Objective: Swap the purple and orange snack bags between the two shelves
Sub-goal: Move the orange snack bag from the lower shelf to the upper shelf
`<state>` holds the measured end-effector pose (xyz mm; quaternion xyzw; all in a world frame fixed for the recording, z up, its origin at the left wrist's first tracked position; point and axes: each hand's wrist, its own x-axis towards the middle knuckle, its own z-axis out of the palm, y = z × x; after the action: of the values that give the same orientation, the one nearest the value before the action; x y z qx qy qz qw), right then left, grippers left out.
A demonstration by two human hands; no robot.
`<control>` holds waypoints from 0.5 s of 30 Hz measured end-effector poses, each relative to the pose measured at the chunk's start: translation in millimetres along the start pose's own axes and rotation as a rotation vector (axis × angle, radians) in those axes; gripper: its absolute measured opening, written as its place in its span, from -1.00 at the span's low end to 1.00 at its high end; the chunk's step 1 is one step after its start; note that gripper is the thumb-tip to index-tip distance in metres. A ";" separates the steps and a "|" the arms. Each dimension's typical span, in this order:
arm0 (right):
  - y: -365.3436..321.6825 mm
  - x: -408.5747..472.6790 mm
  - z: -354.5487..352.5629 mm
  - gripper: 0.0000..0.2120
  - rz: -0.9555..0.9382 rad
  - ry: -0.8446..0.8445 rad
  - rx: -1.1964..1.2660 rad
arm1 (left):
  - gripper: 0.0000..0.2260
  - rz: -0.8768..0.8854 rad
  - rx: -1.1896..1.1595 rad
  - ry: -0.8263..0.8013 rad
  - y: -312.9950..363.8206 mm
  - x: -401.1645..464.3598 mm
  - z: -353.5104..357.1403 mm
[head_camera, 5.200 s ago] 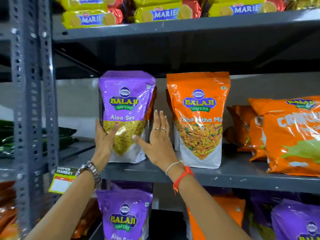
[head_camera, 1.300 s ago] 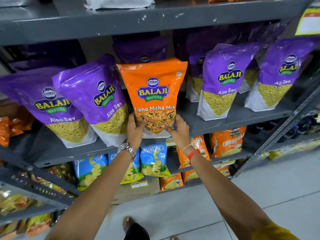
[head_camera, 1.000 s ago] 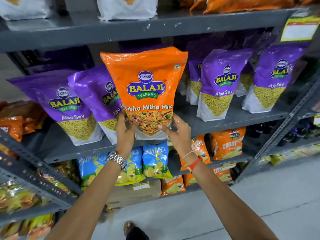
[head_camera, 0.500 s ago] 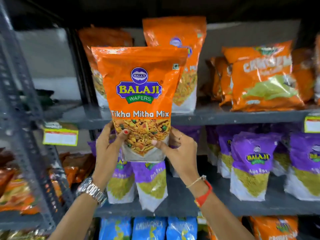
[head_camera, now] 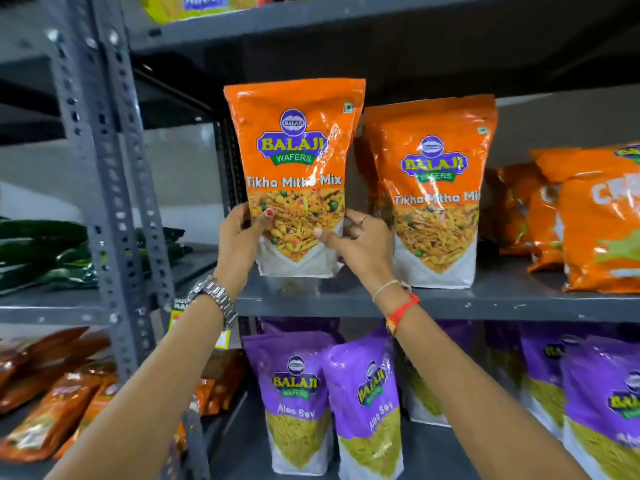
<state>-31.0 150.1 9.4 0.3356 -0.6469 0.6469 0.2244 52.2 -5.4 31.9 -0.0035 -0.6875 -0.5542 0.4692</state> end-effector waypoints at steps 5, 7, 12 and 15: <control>19.3 5.9 22.0 -0.60 0.075 -0.069 -0.045 | -0.84 -0.036 0.054 0.021 -32.8 11.4 -11.4; 24.7 5.2 26.9 -0.56 0.089 -0.085 -0.062 | -0.82 -0.055 0.080 0.035 -45.0 12.9 -16.2; 29.1 2.4 30.7 -0.59 0.127 -0.094 -0.044 | -0.75 -0.020 0.122 0.028 -55.0 13.5 -19.9; 21.8 -3.1 30.4 -0.59 0.142 -0.089 -0.033 | -0.76 0.010 0.131 0.019 -56.3 8.5 -18.8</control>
<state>-40.3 119.2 -9.7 0.3135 -0.6892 0.6347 0.1546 29.9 -45.8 -6.3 0.0291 -0.7179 -0.5056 0.4775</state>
